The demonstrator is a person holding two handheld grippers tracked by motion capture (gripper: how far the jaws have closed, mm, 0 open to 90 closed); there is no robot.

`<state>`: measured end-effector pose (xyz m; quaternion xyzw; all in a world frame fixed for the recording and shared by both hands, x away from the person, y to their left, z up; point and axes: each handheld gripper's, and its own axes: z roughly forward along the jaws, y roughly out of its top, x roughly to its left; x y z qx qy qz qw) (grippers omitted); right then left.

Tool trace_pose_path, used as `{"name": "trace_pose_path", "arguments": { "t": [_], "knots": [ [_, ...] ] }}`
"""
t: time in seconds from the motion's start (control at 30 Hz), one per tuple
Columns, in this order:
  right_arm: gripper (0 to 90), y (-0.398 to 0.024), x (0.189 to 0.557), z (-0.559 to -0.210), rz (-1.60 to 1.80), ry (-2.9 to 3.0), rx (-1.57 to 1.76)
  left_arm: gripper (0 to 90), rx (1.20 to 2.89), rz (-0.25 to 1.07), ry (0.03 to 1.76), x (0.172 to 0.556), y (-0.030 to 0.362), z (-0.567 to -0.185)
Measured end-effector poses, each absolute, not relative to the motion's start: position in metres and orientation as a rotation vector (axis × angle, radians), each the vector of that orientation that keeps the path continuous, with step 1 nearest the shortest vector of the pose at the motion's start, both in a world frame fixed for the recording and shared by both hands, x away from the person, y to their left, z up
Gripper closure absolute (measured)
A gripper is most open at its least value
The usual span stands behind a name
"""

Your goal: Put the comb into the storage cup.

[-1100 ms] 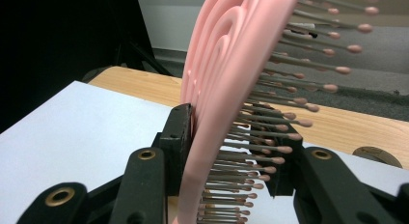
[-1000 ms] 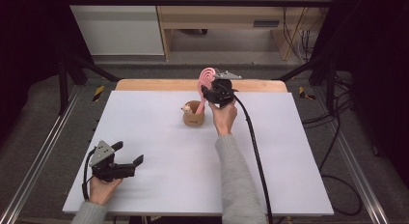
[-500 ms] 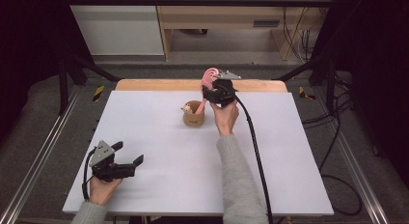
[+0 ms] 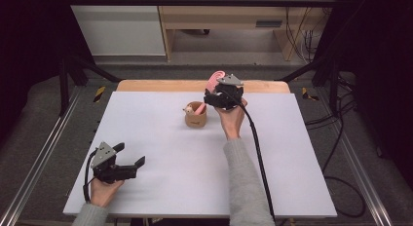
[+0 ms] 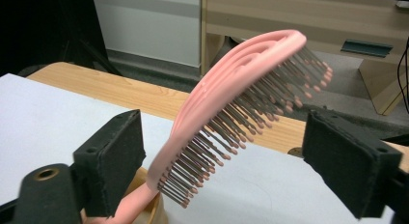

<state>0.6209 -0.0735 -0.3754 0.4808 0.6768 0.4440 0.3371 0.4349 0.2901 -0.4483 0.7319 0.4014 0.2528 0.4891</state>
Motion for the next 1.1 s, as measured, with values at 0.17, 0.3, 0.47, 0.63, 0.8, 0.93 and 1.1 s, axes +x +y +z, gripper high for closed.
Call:
{"name": "trace_pose_path", "arguments": {
  "t": [0.17,0.3,0.47,0.63,0.8,0.93,1.1],
  "knots": [
    [11.4,-0.077,0.613,-0.375,1.186,1.759,1.233,4.1,1.778,0.614,0.977,0.435,0.289,-0.449],
    [8.4,-0.079,0.607,-0.376,1.201,1.767,1.210,4.1,1.779,0.615,0.978,0.435,0.289,-0.449],
    [3.2,-0.080,0.601,-0.376,1.185,1.817,1.175,4.1,1.781,0.614,0.978,0.435,0.289,-0.449],
    [0.2,-0.079,0.593,-0.378,1.173,1.862,1.131,4.1,1.783,0.613,0.976,0.435,0.289,-0.449],
    [0.3,-0.084,0.584,-0.377,1.201,1.871,1.118,4.1,1.785,0.614,0.977,0.435,0.289,-0.449],
    [0.2,-0.089,0.577,-0.375,1.251,1.875,1.114,4.1,1.785,0.614,0.977,0.435,0.289,-0.449],
    [0.2,-0.096,0.567,-0.372,1.291,1.884,1.110,4.1,1.788,0.614,0.977,0.435,0.288,-0.449]
  ]
}}
